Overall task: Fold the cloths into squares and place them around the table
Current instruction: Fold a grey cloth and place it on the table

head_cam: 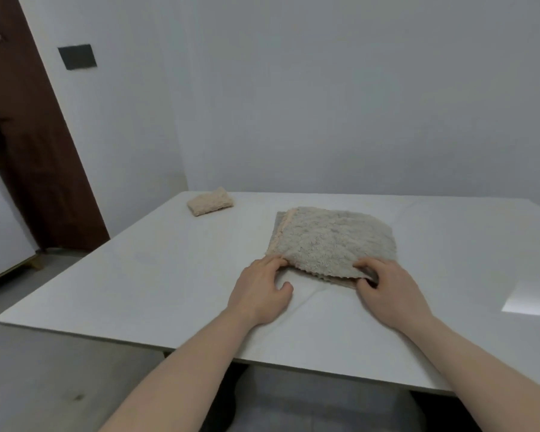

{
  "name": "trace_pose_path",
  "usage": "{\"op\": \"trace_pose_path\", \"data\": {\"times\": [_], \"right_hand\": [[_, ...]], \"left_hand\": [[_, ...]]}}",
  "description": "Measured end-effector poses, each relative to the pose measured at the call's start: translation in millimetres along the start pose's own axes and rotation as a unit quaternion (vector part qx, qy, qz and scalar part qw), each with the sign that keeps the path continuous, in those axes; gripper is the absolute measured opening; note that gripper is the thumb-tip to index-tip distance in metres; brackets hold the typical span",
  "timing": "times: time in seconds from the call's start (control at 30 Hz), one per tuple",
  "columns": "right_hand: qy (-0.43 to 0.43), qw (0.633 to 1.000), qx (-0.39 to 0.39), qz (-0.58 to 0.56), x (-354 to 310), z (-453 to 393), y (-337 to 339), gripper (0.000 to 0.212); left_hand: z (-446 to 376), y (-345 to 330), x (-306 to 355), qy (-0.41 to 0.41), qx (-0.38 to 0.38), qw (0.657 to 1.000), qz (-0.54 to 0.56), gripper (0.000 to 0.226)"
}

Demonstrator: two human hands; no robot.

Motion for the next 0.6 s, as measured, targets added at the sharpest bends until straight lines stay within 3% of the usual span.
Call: {"op": "trace_pose_path", "data": {"times": [0.37,0.6], "right_hand": [[-0.001,0.997,0.083,-0.010,6,-1,7,0.021],[0.013,0.988,0.152,0.027,10,-3,12,0.007]], "left_hand": [[-4,-7,-10,0.002,-0.002,1.000,0.012,0.077],[-3,5,-10,-0.006,0.097,0.994,0.041,0.032]]}}
Point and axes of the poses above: each hand's wrist, its own z-axis away from the middle knuckle, its own y-axis out of the back of the hand, x = y × z, the point moved 7 cm from there along -z, towards the middle knuckle, and after that the axes turned 3 degrees about -z, right-handed, at the moved point
